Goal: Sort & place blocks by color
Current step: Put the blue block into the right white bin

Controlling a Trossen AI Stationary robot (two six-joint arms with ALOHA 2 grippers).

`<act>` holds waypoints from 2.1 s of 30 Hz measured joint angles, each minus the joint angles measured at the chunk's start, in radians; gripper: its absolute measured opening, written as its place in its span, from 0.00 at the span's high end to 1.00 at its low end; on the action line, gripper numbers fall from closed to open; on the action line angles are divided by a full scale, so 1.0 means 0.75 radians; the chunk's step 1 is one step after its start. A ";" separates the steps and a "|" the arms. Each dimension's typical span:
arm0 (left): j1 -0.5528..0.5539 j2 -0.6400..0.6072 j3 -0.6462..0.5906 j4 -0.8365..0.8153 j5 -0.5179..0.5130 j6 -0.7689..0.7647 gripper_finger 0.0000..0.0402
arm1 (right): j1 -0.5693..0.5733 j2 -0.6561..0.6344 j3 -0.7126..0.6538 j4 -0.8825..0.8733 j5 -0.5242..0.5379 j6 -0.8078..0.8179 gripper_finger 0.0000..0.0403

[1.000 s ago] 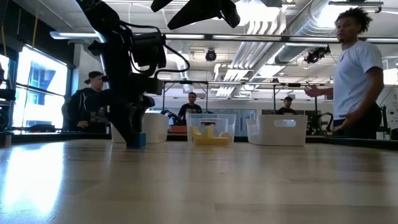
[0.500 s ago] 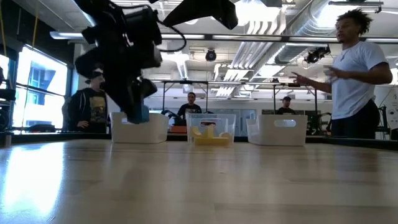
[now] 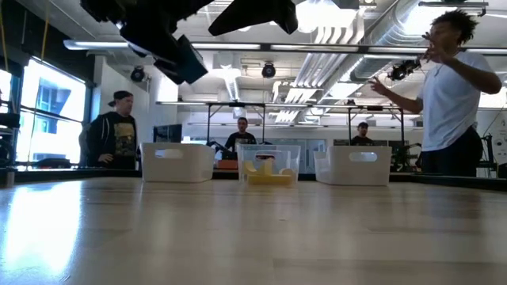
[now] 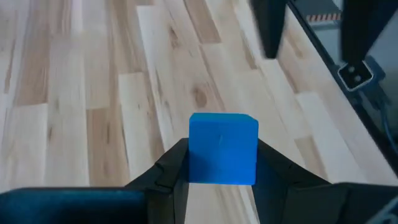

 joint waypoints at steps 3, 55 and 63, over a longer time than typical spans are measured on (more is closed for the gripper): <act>-0.055 -0.015 0.000 0.042 -0.115 -0.066 0.74 | 0.000 0.000 0.000 0.002 0.025 -0.082 0.53; -0.430 -0.015 -0.001 0.252 -0.692 -0.042 0.72 | -0.009 -0.002 -0.001 -0.008 0.099 -0.377 0.76; -0.426 -0.015 -0.001 0.251 -0.708 -0.091 0.62 | -0.010 -0.002 -0.001 -0.002 0.097 -0.348 0.76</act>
